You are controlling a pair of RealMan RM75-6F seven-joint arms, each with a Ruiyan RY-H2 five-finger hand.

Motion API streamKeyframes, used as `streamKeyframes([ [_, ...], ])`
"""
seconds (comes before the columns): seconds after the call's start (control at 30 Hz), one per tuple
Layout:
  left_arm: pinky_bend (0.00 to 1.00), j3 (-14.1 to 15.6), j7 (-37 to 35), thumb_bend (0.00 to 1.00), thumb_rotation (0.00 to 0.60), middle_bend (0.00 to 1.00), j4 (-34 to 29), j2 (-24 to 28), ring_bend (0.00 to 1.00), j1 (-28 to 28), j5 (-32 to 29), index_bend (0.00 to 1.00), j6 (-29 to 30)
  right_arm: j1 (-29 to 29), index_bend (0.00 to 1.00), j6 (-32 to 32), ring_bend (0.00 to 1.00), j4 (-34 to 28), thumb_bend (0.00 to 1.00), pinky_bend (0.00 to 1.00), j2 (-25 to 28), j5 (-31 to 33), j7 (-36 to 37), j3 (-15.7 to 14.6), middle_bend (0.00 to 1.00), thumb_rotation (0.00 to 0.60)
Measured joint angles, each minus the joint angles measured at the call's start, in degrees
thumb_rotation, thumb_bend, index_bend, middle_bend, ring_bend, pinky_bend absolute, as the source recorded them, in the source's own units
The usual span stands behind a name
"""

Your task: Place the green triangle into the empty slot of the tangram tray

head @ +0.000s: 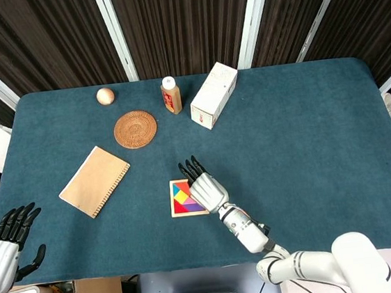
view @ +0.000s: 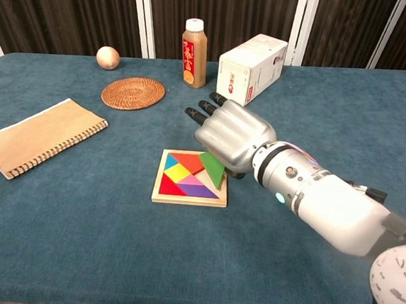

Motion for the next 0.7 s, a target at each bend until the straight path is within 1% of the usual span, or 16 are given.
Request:
streamKeyframes([
  [0.13, 0.07, -0.04, -0.13, 0.48, 0.600, 0.03, -0.04, 0.12, 0.02, -0.21, -0.37, 0.00, -0.62, 0.14, 0.74, 0.39, 0.00, 0.88, 0.46, 0.00, -0.54, -0.42, -0.44, -0.47, 0.11, 0.600],
  [0.37, 0.07, -0.01, -0.46, 0.48, 0.600, 0.03, 0.36, 0.06, 0.02, 0.05, -0.22, 0.00, 0.00, 0.25, 0.74, 0.39, 0.00, 1.48, 0.46, 0.00, -1.02, -0.70, -0.16, -0.91, 0.11, 0.600],
  [0.7, 0.07, 0.12, -0.44, 0.48, 0.600, 0.03, 0.18, -0.01, 0.02, 0.05, 0.18, 0.00, 0.15, 0.13, 0.74, 0.46, 0.00, 1.07, 0.46, 0.00, -0.80, -1.04, -1.36, -1.68, 0.11, 0.600],
])
